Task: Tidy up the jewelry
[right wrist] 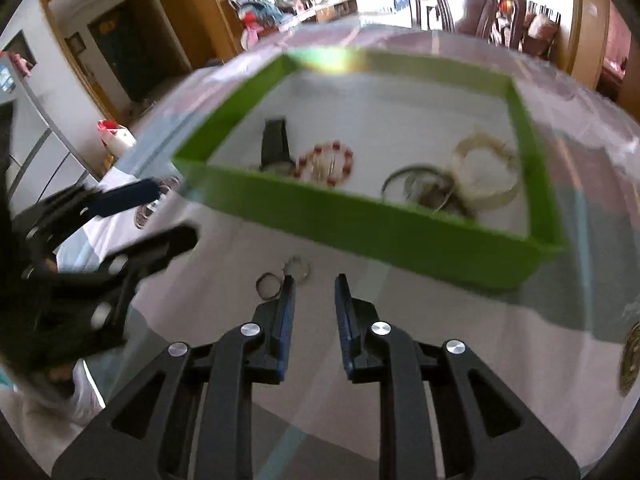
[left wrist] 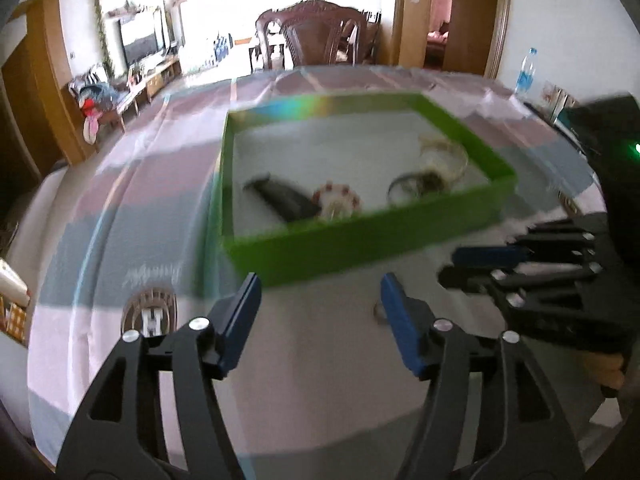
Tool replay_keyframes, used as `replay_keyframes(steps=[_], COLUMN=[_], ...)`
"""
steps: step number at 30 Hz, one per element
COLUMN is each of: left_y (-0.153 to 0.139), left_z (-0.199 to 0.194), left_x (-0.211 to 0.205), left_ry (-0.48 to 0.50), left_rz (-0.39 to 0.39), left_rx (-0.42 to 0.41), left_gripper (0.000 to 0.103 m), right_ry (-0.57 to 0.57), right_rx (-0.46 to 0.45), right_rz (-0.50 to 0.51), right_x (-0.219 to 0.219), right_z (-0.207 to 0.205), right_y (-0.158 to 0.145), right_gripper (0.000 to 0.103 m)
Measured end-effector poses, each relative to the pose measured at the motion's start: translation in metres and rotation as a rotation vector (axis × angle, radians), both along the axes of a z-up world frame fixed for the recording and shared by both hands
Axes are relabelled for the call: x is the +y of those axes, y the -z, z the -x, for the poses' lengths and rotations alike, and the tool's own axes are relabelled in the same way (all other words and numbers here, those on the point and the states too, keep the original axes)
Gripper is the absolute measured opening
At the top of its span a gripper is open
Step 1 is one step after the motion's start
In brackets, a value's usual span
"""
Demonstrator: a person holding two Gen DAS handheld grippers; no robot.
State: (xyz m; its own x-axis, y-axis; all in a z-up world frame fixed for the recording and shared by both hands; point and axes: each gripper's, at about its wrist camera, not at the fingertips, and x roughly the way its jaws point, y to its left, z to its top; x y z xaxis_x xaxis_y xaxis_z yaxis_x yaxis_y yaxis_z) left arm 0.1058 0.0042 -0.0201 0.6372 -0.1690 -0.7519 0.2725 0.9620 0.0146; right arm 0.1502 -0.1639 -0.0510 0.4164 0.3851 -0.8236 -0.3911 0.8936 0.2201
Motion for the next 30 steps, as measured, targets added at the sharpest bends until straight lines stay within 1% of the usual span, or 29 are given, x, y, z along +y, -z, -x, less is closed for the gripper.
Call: replay_keyframes(steps=[1,3,4,5,8,11,12,14,16,19,21,25,27,29,30], left_y=[0.006,0.017,0.021,0.024,0.032,0.036,0.036,0.035,0.034,0.034,0.034,0.036,0.04,0.045,0.048], left_z=[0.004,0.011,0.012,0.013,0.015,0.017,0.017,0.017,0.017,0.016,0.015,0.011,0.005,-0.001,-0.003], left_x=[0.004,0.011,0.013,0.016,0.02,0.02,0.018,0.015,0.011,0.004,-0.003,-0.017,-0.024,-0.028,-0.029], left_ry=[-0.003,-0.014,-0.018,-0.022,-0.029,-0.021,-0.015,-0.002,0.01,0.029,0.046,0.085,0.097,0.096,0.092], left_rz=[0.007,0.018,0.022,0.026,0.036,0.051,0.055,0.063,0.069,0.068,0.065,0.059,0.065,0.08,0.084], left_rx=[0.02,0.054,0.064,0.074,0.094,0.102,0.102,0.1,0.101,0.1,0.101,0.109,0.127,0.157,0.169], left_gripper=[0.066,0.067,0.069,0.07,0.07,0.07,0.07,0.07,0.07,0.07,0.07,0.07,0.06,0.045,0.042], right_ry=[0.01,0.021,0.018,0.014,0.009,0.035,0.042,0.053,0.053,0.077,0.094,0.129,0.137,0.137,0.139], right_rx=[0.024,0.054,0.061,0.061,0.037,0.011,0.012,-0.01,-0.009,0.024,0.033,0.011,-0.008,-0.021,-0.031], right_rz=[-0.023,-0.047,-0.045,-0.039,-0.004,0.043,0.068,0.114,0.143,0.149,0.126,0.13,0.127,0.123,0.123], right_x=[0.003,0.01,0.014,0.017,0.028,0.036,0.039,0.04,0.038,0.022,0.008,-0.01,-0.016,-0.019,-0.02], right_z=[-0.004,-0.01,-0.01,-0.011,-0.012,-0.016,-0.018,-0.018,-0.015,-0.011,-0.005,0.006,0.011,0.013,0.014], right_y=[0.006,0.016,0.02,0.022,0.024,0.027,0.029,0.027,0.026,0.025,0.022,0.024,0.024,0.026,0.027], right_gripper=[0.021,0.028,0.035,0.037,0.037,0.036,0.034,0.022,0.022,0.021,0.021,0.021,0.021,0.021,0.021])
